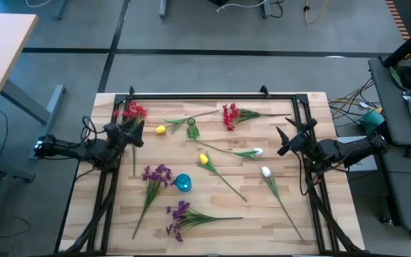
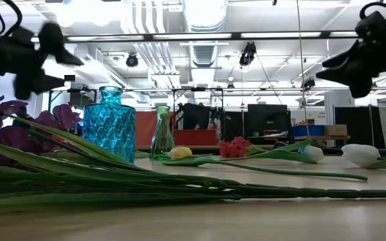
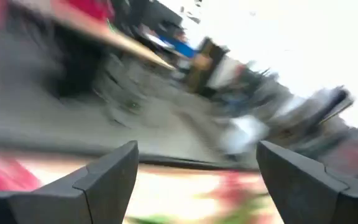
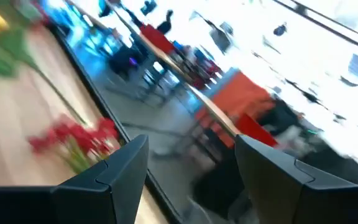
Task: Sort flowers into vase by color
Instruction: Put the bottom yellow flower into the green vase
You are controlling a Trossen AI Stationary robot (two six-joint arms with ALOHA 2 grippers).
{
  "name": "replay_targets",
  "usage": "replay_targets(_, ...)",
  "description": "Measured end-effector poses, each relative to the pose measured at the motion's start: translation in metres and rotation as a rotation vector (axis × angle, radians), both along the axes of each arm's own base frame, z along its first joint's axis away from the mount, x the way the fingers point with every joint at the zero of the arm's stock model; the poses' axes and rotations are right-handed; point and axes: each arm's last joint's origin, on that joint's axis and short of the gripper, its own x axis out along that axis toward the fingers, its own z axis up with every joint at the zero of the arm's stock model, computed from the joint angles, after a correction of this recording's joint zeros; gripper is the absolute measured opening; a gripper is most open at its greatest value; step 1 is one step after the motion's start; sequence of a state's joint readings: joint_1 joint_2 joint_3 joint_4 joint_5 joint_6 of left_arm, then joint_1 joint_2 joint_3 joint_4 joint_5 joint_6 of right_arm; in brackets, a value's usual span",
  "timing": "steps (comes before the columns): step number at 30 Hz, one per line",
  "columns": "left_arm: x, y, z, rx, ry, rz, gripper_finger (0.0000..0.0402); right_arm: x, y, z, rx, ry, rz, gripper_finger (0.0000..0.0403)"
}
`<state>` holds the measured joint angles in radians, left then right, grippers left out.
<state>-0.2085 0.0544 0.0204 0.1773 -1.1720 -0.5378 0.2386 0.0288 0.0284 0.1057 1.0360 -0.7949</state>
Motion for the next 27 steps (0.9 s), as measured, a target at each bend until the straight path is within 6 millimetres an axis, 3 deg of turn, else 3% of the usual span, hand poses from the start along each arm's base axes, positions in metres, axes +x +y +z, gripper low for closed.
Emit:
replay_targets(3, -0.001, 0.001, 0.002, -0.104, -0.165, 0.025, 0.0309, 0.003, 0.003, 0.000, 0.133, -0.135, 0.158, 0.0233)
replay_targets(8, -0.002, 0.002, 0.002, -0.091, -0.147, 0.070, 0.0309, 0.007, 0.011, 0.003, 0.603, -0.443, 0.493, 0.0233)
replay_targets(12, 0.000, 0.001, 0.006, -0.099, -0.196, -0.010, 0.0309, 0.007, 0.014, 0.010, 0.679, -0.509, 0.627, 0.0233)
replay_targets(19, 0.014, -0.004, 0.014, 0.070, -0.066, -0.136, 0.0309, 0.010, 0.013, 0.014, 0.752, -0.567, 0.549, 0.0233)
replay_targets(23, 0.025, -0.007, 0.004, 0.062, 0.026, -0.147, 0.0309, 0.016, 0.011, 0.015, 0.782, -0.582, 0.392, 0.0233)
replay_targets(27, 0.035, -0.009, -0.006, -0.040, 0.002, -0.198, 0.0309, 0.021, 0.010, 0.026, 0.850, -0.650, 0.298, 0.0233)
